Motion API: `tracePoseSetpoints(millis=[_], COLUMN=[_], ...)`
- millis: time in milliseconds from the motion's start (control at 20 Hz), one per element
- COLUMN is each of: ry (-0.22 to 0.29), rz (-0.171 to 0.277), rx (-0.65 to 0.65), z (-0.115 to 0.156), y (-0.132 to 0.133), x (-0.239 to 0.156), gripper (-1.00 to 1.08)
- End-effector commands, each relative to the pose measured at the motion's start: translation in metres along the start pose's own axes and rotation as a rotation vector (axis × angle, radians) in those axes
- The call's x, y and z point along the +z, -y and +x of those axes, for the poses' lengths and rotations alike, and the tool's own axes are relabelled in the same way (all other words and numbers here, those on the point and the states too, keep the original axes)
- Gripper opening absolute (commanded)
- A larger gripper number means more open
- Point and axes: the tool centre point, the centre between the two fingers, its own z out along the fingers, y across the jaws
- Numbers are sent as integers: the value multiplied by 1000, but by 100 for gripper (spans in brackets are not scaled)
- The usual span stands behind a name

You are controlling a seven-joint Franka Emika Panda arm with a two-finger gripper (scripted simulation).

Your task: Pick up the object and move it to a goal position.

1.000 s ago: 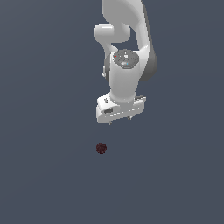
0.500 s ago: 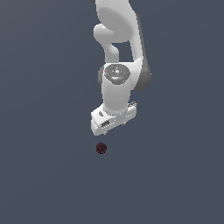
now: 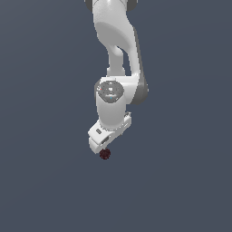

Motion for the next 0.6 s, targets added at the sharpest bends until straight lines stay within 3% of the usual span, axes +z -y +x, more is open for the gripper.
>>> tracePoseSetpoints(millis=[0, 550], ry=[-1, -5], rz=[0, 2], rx=[-59, -254], z=[-1, -8], y=[-9, -38], x=[8, 36], gripper=[100, 100])
